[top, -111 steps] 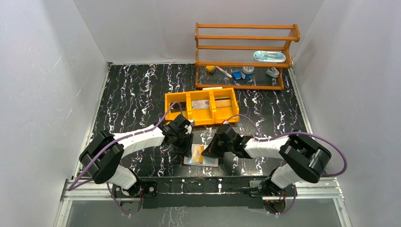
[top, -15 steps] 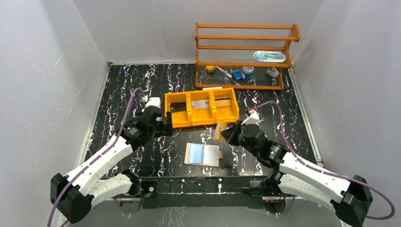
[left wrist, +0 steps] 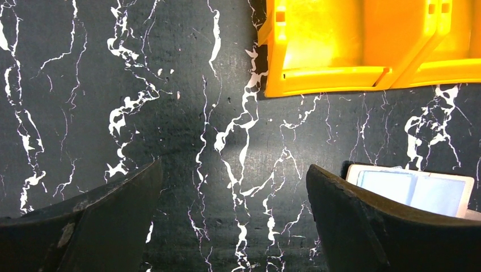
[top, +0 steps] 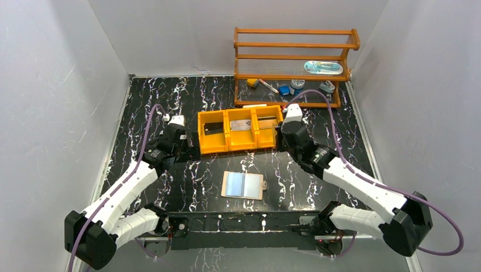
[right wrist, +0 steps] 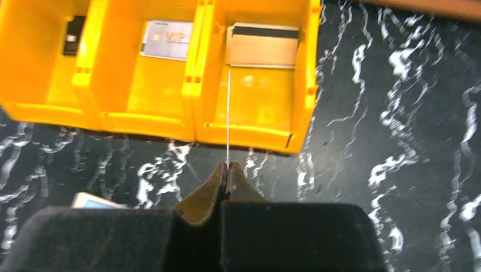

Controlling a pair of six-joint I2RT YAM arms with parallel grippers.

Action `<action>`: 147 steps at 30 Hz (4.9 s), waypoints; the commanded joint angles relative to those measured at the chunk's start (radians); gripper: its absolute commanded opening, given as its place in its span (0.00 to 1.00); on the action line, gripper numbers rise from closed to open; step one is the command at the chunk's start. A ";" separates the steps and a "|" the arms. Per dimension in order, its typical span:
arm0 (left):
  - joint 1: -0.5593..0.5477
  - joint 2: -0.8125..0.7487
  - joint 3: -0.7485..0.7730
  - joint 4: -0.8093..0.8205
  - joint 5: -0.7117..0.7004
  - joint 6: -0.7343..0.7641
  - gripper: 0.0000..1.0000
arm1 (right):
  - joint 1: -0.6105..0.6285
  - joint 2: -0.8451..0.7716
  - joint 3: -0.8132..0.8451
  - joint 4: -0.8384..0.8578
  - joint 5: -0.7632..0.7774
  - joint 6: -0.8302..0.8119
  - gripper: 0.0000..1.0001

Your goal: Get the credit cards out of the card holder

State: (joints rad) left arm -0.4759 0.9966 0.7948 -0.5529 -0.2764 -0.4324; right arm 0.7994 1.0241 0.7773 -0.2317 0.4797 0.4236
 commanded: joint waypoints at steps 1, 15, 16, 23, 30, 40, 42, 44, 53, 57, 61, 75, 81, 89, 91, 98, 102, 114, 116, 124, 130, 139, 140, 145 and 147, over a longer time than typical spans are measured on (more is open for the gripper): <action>0.003 0.021 0.009 0.006 0.010 0.026 0.98 | -0.071 0.096 0.116 0.027 -0.092 -0.336 0.00; 0.003 -0.034 0.012 0.004 -0.021 0.033 0.98 | -0.196 0.443 0.318 0.082 -0.333 -0.932 0.00; 0.003 -0.035 0.012 0.006 -0.020 0.035 0.98 | -0.196 0.461 0.330 0.072 -0.336 -0.965 0.00; 0.003 -0.026 0.009 0.008 -0.014 0.041 0.98 | -0.218 0.544 0.343 0.087 -0.327 -1.165 0.00; 0.003 -0.024 0.010 0.010 0.004 0.048 0.98 | -0.243 0.624 0.384 0.140 -0.370 -1.316 0.00; 0.003 -0.032 0.007 0.010 0.002 0.054 0.98 | -0.276 0.768 0.427 0.219 -0.432 -1.471 0.00; 0.004 -0.031 0.006 0.011 0.004 0.054 0.98 | -0.279 0.796 0.446 0.204 -0.428 -1.497 0.00; 0.003 -0.028 0.006 0.011 0.005 0.056 0.98 | -0.281 0.815 0.462 0.208 -0.417 -1.528 0.00; 0.003 -0.010 0.007 0.013 0.013 0.062 0.98 | -0.283 0.831 0.438 0.312 -0.414 -1.585 0.00; 0.003 -0.008 0.006 0.014 0.017 0.064 0.98 | -0.284 0.866 0.446 0.315 -0.415 -1.580 0.03; 0.003 -0.008 0.007 0.013 0.015 0.064 0.98 | -0.283 0.885 0.472 0.282 -0.411 -1.571 0.09; 0.003 -0.001 0.008 0.013 0.018 0.066 0.98 | -0.282 0.823 0.471 0.184 -0.418 -1.498 0.40; 0.003 0.002 0.008 0.012 0.019 0.067 0.98 | -0.283 0.798 0.464 0.194 -0.437 -1.451 0.44; 0.004 0.002 0.006 0.013 0.035 0.067 0.98 | -0.282 0.751 0.445 0.209 -0.439 -1.365 0.50; 0.003 0.005 0.006 0.013 0.034 0.067 0.98 | -0.284 0.740 0.436 0.226 -0.438 -1.354 0.51; 0.003 0.007 0.007 0.013 0.034 0.069 0.98 | -0.284 0.675 0.454 0.287 -0.367 -1.128 0.53; 0.003 0.009 0.007 0.013 0.031 0.069 0.98 | -0.284 0.570 0.425 0.290 -0.366 -0.868 0.58; 0.002 0.034 0.008 0.013 0.045 0.072 0.98 | -0.284 0.591 0.528 -0.128 -0.319 -0.107 0.52; 0.003 0.034 0.008 0.013 0.045 0.072 0.98 | -0.284 0.631 0.561 -0.181 -0.304 -0.038 0.45; 0.003 0.029 0.008 0.011 0.036 0.072 0.98 | -0.284 0.733 0.566 -0.251 -0.312 0.099 0.38; 0.003 0.030 0.009 0.011 0.038 0.072 0.98 | -0.284 0.811 0.583 -0.231 -0.323 0.103 0.37; 0.004 0.031 0.009 0.012 0.036 0.072 0.98 | -0.284 0.945 0.705 -0.296 -0.234 0.104 0.39; 0.003 0.031 0.009 0.012 0.035 0.072 0.98 | -0.284 0.960 0.716 -0.303 -0.236 0.104 0.39; 0.004 0.033 0.006 0.012 0.034 0.072 0.98 | -0.284 0.999 0.736 -0.315 -0.230 0.129 0.39; 0.003 0.037 0.009 0.011 0.037 0.073 0.98 | -0.284 1.001 0.740 -0.315 -0.228 0.140 0.39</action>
State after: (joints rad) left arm -0.4751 1.0382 0.7948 -0.5461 -0.2394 -0.3733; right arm 0.5171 2.0186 1.4723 -0.5159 0.2192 0.5259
